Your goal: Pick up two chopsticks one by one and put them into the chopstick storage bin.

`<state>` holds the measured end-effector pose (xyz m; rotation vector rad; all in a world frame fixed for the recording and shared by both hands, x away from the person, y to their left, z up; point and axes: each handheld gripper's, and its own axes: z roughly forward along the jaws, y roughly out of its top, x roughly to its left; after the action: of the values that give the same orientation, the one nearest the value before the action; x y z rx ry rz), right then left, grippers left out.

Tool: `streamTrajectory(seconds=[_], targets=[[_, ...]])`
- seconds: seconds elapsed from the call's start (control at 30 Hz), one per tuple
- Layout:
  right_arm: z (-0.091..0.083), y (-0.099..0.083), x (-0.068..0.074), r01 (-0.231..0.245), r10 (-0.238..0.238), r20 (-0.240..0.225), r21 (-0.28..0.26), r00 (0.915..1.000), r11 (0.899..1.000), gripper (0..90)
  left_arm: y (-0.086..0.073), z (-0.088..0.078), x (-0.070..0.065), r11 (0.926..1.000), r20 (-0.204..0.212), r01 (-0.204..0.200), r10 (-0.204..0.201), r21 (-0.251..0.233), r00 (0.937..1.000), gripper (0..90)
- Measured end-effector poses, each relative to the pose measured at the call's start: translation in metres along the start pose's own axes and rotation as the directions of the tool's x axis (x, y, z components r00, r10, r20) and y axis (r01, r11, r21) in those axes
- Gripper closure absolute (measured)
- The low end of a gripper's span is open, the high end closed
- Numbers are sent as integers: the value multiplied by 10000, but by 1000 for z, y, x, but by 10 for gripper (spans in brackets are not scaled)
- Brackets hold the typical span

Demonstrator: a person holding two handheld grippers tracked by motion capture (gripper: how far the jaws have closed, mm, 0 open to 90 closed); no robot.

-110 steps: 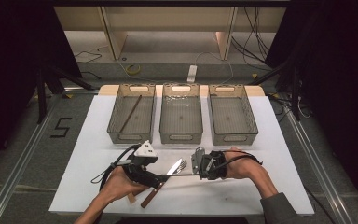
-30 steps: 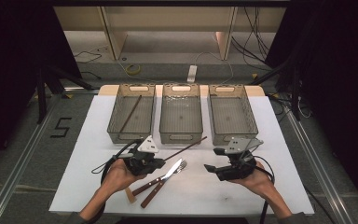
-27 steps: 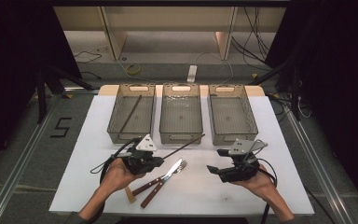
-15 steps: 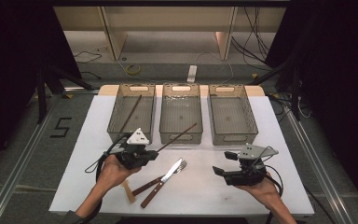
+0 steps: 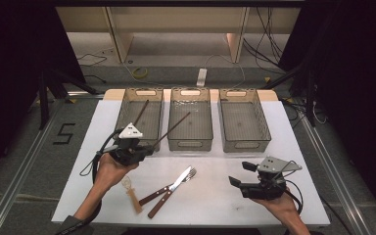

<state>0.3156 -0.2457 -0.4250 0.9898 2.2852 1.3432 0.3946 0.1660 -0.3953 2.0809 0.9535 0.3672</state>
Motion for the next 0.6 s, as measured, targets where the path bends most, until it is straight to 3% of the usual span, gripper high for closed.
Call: streamTrajectory(seconds=[0.33, 0.5, 0.6], targets=[[-8, -7, 2, -308, 310, 46, -402, 9995, 9987, 286, 7, 5, 24, 9974, -554, 574, -598, -433, 9967, 855], [-9, -10, 0, -572, 577, 69, -636, 9983, 9963, 269, 9, 7, 33, 9922, -532, 1063, -1099, -655, 9925, 855], [-7, -12, 0, -794, 799, 39, -673, 9968, 9946, 261, 10, 9, 36, 9918, -618, 1101, -1141, -645, 9915, 855]])
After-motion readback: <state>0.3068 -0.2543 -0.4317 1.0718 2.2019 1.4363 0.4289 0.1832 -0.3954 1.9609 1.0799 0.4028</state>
